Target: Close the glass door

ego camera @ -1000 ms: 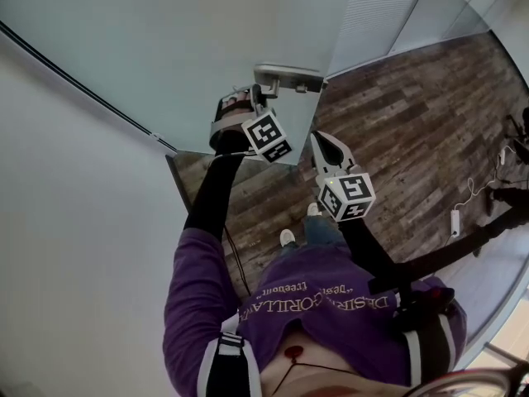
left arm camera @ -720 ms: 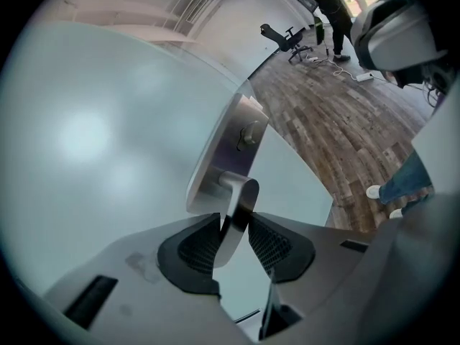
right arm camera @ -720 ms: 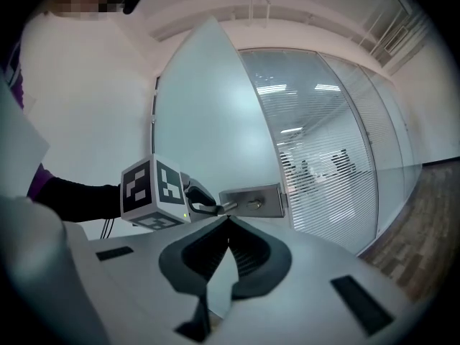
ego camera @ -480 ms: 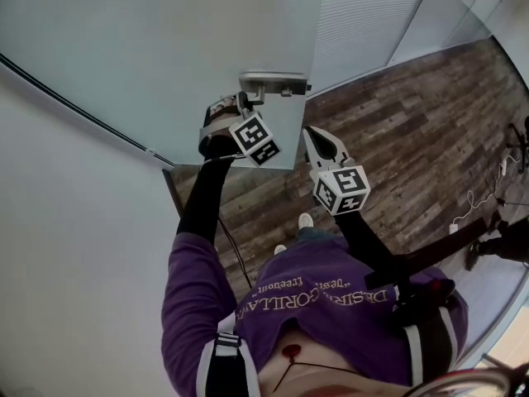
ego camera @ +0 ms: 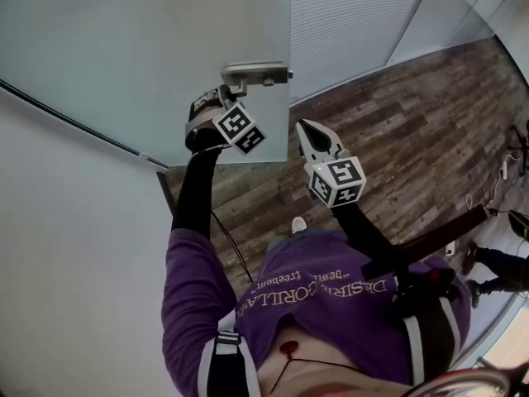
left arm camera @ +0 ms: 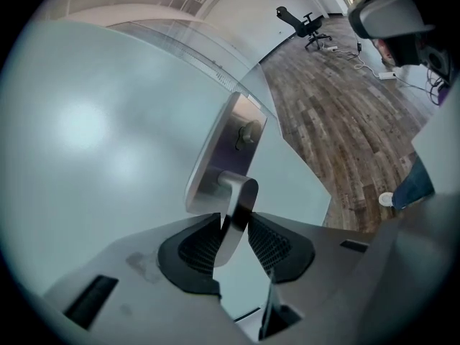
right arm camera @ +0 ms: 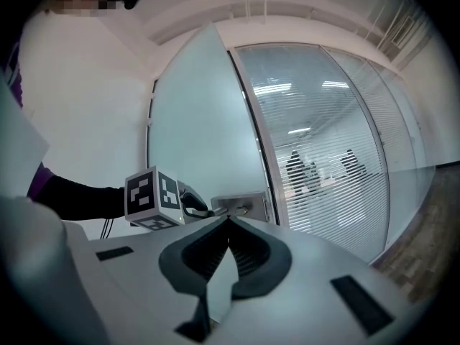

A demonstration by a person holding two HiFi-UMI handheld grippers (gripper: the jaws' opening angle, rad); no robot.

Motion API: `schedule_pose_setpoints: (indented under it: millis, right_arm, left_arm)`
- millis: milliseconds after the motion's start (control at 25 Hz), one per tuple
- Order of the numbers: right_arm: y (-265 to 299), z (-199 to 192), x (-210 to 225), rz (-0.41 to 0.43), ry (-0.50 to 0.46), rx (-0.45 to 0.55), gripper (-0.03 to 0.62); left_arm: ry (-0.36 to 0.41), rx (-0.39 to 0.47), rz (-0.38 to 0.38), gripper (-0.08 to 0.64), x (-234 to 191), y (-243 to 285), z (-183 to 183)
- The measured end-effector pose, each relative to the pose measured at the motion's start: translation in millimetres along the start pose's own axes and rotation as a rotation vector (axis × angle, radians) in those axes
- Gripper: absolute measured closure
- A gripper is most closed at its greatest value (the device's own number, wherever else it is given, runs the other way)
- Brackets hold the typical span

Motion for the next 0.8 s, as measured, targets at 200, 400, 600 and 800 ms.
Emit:
schedule_pose_setpoints:
  millis: [200,400,600,800]
  right_arm:
    - [12.6,11.7,30.1,0.000,0.021,-0.010,0.601]
    - [20.8,5.3,34.1,-0.003,0.027,-0.006,0.601]
    - [30.6,-1.3,34.8,-0.010,0.030,-0.004,0.601]
    - [51.3,0.5,34.6,-0.023,0.023,0.014,0.601]
  left_arm:
    - [-0.001,-0.037,-0.019,0.440,-18.0,30.7,17.3]
    - [-0.014,-0.037,-0.007,0.440,-22.0,45.9,17.7]
    - [-0.021,-0.018,-0.017,0.442,-21.1,50.8,20.7]
    - [-0.005,-0.004,-0.002,0.448,-19.8,56.6,18.6]
Point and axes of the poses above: the fingertips, and each gripper's own axes: y forward along the fingers, x to its right, z out of its top, the point moved 1 cm from there along -y, backward along the fingers, and after that the axes turned 11 degrees about z, right-handed, at the moved point
